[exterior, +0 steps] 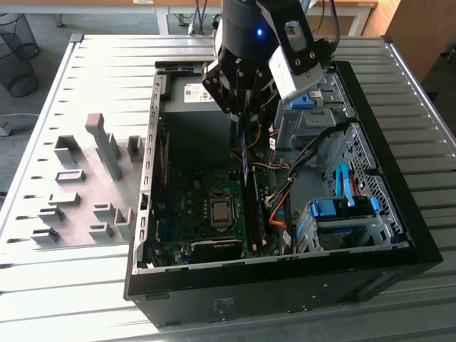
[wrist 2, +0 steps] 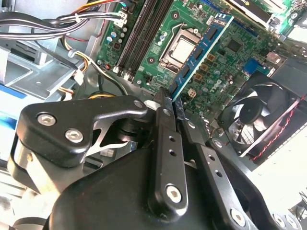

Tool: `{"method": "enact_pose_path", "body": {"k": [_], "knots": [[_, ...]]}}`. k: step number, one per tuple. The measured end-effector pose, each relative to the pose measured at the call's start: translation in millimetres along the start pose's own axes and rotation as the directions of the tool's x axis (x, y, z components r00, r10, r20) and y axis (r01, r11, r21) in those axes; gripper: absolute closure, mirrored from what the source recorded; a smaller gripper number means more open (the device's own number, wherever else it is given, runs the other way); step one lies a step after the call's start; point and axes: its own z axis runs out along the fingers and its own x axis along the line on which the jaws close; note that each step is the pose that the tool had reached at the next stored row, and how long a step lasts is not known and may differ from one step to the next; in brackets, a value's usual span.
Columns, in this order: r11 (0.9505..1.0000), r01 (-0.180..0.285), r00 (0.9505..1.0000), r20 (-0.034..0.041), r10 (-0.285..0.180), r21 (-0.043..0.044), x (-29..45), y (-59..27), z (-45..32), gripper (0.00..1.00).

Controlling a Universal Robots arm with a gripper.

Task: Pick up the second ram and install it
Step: 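Insert the second ram into the second slot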

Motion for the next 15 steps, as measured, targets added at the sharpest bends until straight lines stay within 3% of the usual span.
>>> {"method": "enact_pose_path", "body": {"k": [15], "knots": [[1.0, 0.0, 1.0, 0.0, 0.0, 0.0, 0.0, 0.0, 6.3, 0.86]]}}
